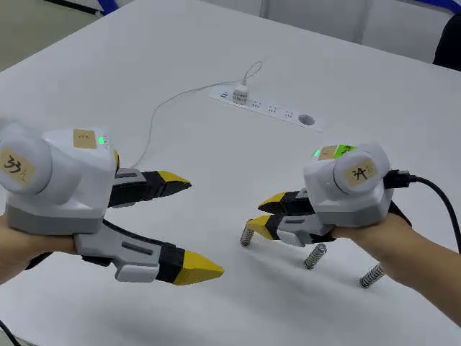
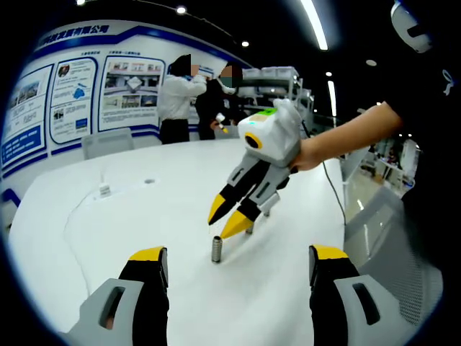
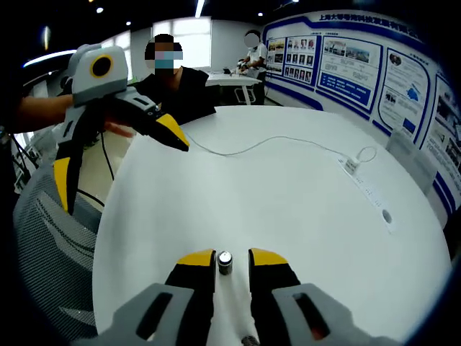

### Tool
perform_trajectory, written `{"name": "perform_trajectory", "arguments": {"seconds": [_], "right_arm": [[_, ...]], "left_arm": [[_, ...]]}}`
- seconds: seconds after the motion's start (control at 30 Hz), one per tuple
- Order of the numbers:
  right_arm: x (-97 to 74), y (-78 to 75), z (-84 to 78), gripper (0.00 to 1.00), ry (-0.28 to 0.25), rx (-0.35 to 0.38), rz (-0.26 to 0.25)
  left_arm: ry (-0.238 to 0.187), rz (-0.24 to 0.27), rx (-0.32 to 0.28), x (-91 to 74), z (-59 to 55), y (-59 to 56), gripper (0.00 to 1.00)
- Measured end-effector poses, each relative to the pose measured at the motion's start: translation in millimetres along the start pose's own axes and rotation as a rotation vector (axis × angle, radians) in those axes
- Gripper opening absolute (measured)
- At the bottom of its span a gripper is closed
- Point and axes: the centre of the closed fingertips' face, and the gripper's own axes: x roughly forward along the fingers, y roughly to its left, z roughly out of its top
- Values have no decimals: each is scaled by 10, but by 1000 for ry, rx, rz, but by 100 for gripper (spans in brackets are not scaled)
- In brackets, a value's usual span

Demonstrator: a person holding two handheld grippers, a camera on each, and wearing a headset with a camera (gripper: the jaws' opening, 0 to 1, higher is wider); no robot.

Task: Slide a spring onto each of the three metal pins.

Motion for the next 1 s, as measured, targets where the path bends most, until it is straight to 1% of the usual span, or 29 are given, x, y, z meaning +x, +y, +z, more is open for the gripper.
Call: {"name": "perform_trajectory", "arguments": {"seconds": [0.1,0.23,0.37,0.5,0.67,0.77,1.0], "right_arm": [[-110,-34,50,19,-31,20,-16],[-291,-99,110,21,-81,55,-49],[-452,-156,94,22,-102,71,-80],[-645,-202,54,24,-136,96,-111],[-880,-217,-39,28,-165,119,-134],[-1028,-264,-117,31,-175,137,-176],[-1381,-313,-326,33,-195,182,-232]], "left_arm": [[-8,5,3,0,42,12,82],[-41,9,-4,-7,144,9,83],[-36,11,9,0,188,5,84],[-34,11,16,2,221,-3,85],[-16,10,30,15,222,-32,86],[-6,15,41,19,229,-42,88],[6,20,60,23,275,-71,91]]}}
